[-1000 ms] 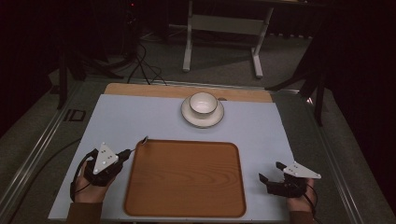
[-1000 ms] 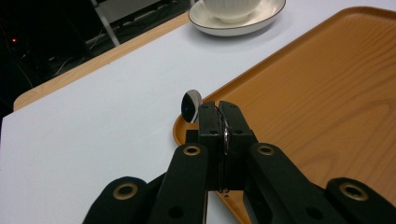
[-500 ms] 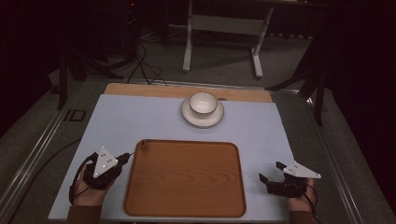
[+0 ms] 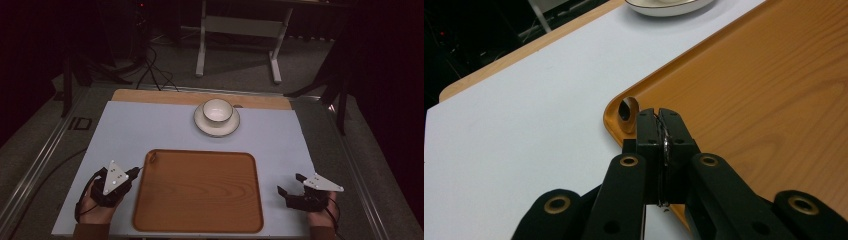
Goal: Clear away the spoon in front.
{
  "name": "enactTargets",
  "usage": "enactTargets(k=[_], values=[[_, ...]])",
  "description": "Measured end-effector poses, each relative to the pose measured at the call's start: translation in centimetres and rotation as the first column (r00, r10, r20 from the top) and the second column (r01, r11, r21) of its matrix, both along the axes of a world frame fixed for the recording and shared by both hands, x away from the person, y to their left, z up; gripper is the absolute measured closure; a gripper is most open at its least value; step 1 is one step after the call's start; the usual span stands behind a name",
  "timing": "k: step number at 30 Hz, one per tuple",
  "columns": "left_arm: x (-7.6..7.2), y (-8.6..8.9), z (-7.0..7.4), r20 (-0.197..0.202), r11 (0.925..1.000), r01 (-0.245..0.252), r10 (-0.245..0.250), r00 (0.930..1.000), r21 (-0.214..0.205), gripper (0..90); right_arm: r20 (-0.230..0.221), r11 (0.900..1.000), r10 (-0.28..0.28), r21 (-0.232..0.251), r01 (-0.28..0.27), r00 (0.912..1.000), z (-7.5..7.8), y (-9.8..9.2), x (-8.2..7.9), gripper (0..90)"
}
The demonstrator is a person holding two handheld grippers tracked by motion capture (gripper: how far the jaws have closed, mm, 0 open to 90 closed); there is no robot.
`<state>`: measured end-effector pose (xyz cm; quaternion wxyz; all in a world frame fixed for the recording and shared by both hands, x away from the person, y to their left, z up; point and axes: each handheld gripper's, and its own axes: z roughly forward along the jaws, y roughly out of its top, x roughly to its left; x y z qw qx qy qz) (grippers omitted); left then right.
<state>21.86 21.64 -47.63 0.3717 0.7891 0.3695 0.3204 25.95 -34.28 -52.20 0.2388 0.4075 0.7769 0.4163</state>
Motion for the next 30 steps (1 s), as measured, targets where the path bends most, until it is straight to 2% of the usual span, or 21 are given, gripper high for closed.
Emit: enactTargets(k=[4, 13, 23, 30], values=[[-0.3, -0.2, -0.1, 0.002, 0.9998, 0.002, -0.002, 1.0, 0.018, 87.8, -0.001, 1.0, 0.0, 0.0, 0.0, 1.0, 0.0, 0.0, 0.0, 13.4], [-1.2, -0.4, -0.6, -0.001, 1.0, -0.003, 0.003, 1.0, 0.003, 82.3, -0.002, 1.0, 0.001, -0.001, -0.001, 1.0, 0.0, 0.0, 0.0, 13.4], [-2.1, -1.3, -1.0, -0.023, 0.9998, 0.021, -0.021, 0.9995, 0.002, 79.1, -0.003, 1.0, 0.003, 0.0, -0.003, 1.0, 0.0, 0.0, 0.0, 13.5], [-2.7, -1.9, -1.3, -0.043, 0.9975, 0.056, -0.058, 0.9974, -0.043, 70.3, -0.005, 1.0, 0.004, -0.002, -0.004, 1.0, 0.0, 0.1, 0.0, 13.4]])
